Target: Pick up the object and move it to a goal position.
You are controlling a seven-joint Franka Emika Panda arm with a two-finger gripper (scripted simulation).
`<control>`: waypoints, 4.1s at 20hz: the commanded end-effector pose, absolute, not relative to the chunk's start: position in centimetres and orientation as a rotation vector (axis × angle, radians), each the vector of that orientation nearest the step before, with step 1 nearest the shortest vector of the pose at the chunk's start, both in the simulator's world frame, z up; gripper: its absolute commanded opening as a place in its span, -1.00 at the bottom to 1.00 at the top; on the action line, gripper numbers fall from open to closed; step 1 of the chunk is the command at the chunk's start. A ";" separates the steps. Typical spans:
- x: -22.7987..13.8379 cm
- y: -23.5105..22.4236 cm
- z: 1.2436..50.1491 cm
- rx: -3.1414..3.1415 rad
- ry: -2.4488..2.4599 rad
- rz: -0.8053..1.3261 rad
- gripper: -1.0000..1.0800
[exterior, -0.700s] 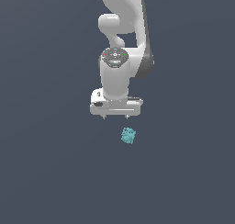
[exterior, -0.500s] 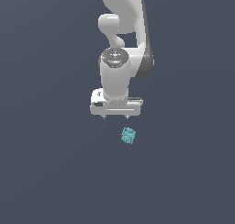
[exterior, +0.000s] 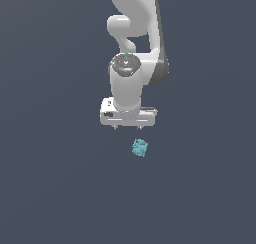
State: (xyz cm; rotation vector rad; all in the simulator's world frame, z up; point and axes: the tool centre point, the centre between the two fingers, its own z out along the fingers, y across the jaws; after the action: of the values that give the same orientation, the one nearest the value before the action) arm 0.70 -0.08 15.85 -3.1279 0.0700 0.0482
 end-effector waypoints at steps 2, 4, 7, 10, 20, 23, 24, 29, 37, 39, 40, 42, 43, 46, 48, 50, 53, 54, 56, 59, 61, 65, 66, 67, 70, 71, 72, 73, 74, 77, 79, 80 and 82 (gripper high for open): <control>0.8 0.0 15.7 -3.128 0.079 0.047 0.92; 0.9 0.2 15.6 -3.128 0.093 0.046 0.92; 1.1 0.5 15.1 -3.127 0.127 0.044 0.92; 1.5 1.0 14.5 -3.127 0.176 0.040 0.92; 3.0 3.8 11.3 -3.109 0.422 0.017 0.92; 3.4 4.5 10.4 -3.102 0.483 0.011 0.92; 3.5 4.7 10.2 -3.100 0.500 0.009 0.92; 3.8 5.4 9.3 -3.091 0.561 0.002 0.92; 3.8 5.6 8.9 -3.088 0.576 0.001 0.92; 3.8 5.6 8.4 -3.088 0.577 0.001 0.92; 3.8 5.6 8.0 -3.088 0.577 0.001 0.92; 3.8 5.6 7.1 -3.088 0.578 0.001 0.92; 3.7 5.6 6.5 -3.088 0.579 0.001 0.92; 3.7 5.6 4.9 -3.087 0.581 0.000 0.92; 3.7 5.6 4.3 -3.087 0.582 0.000 0.92; 3.8 5.6 4.0 -3.087 0.582 0.000 0.92; 3.8 5.6 4.0 -3.087 0.582 0.000 -1.00; 3.8 5.6 4.0 -3.087 0.582 0.000 -1.00; 3.8 5.6 4.0 -3.087 0.582 0.000 -1.00; 3.8 5.6 4.0 -3.087 0.582 0.000 -1.00; 3.8 5.6 4.0 -3.087 0.582 0.000 -1.00; 3.8 5.6 4.1 -3.087 0.582 0.000 -1.00; 3.7 5.6 4.2 -3.087 0.582 0.000 -1.00; 3.7 5.7 4.3 -3.087 0.582 0.000 -1.00; 3.3 5.7 4.9 -3.087 0.582 0.000 -1.00; 3.1 5.8 5.2 -3.087 0.582 0.000 -1.00; 2.9 5.8 5.6 -3.087 0.582 0.000 -1.00; 2.7 5.9 5.9 -3.087 0.582 0.000 -1.00; 2.4 5.9 6.3 -3.087 0.582 0.000 -1.00; 1.5 6.1 7.8 -3.087 0.582 0.000 -1.00; 0.8 6.3 8.9 -3.087 0.582 0.000 -1.00; 0.4 6.4 9.6 -3.087 0.582 0.000 -1.00; -0.5 6.6 11.0 -3.087 0.582 0.000 -1.00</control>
State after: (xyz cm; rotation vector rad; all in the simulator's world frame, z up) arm 0.13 6.43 9.93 -3.0870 0.5824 0.0016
